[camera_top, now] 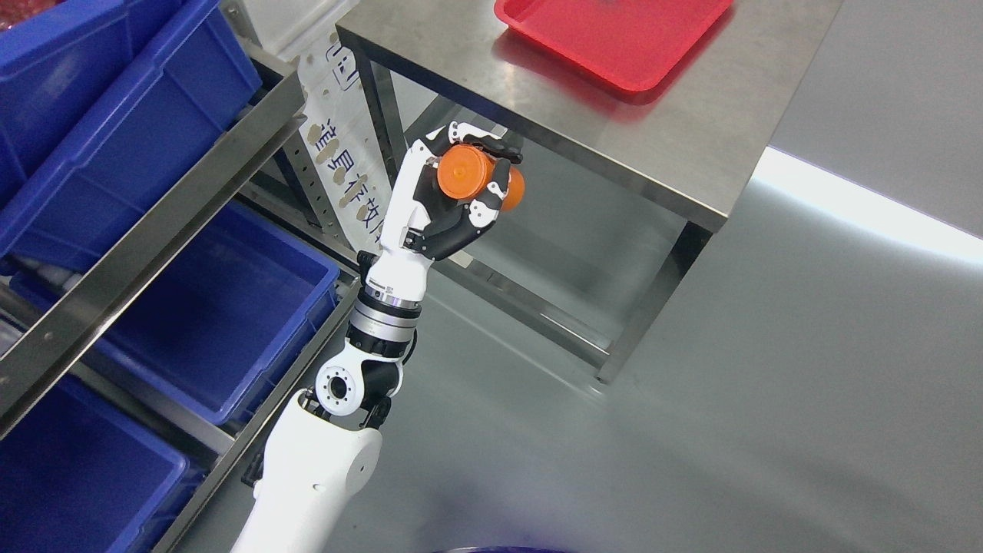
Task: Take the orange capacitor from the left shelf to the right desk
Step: 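Carry the capacitor in the left hand toward the red tray on the table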
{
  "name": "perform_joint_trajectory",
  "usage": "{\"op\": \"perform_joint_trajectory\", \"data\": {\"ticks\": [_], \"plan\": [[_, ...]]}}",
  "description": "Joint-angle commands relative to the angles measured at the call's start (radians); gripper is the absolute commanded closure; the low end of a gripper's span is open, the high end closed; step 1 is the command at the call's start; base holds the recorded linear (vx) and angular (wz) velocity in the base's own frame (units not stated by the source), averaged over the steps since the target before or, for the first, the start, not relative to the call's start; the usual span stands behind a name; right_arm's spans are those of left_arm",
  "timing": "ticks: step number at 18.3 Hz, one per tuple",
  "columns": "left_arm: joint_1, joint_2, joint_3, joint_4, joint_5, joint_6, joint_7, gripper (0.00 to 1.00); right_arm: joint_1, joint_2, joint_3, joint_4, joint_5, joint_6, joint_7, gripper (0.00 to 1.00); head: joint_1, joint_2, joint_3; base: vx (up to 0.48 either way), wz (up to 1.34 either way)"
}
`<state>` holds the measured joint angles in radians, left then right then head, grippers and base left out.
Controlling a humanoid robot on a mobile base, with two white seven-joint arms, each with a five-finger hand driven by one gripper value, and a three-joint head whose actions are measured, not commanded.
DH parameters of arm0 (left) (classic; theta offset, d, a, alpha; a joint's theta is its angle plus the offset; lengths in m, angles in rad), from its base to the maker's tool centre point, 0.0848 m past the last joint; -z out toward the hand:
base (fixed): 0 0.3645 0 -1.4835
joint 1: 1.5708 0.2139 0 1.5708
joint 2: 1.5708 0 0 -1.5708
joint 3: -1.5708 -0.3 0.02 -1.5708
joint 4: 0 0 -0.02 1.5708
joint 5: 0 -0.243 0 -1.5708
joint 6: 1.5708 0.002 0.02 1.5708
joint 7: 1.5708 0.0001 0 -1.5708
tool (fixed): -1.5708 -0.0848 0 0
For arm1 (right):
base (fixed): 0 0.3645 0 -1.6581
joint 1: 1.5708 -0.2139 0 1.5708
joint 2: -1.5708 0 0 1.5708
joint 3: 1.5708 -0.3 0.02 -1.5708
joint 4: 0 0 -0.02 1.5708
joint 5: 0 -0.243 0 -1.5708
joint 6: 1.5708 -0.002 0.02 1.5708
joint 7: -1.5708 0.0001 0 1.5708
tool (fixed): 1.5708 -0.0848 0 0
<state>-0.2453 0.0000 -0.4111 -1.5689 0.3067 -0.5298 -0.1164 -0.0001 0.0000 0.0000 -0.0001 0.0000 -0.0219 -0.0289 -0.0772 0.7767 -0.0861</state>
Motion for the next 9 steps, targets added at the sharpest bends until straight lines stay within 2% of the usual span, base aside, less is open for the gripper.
{"op": "perform_joint_trajectory", "data": {"ticks": [1,5,9], "plan": [[-0.012,0.017,-0.066,0.000,0.002,0.011,-0.005,0.99,0.020,-0.017,-0.012,-0.017,0.003,-0.003,0.000,0.00,0.0000,0.000,0.000,0.326,-0.14],[-0.087,0.017,-0.141,-0.002,0.020,0.042,-0.006,0.99,0.020,-0.017,-0.012,-0.017,0.003,-0.001,0.000,0.00,0.0000,0.000,0.000,0.307,-0.16],[-0.182,0.017,-0.149,0.010,0.092,0.222,-0.006,0.99,0.020,-0.017,-0.012,-0.017,0.003,-0.001,0.000,0.00,0.0000,0.000,0.000,0.275,-0.23]]}}
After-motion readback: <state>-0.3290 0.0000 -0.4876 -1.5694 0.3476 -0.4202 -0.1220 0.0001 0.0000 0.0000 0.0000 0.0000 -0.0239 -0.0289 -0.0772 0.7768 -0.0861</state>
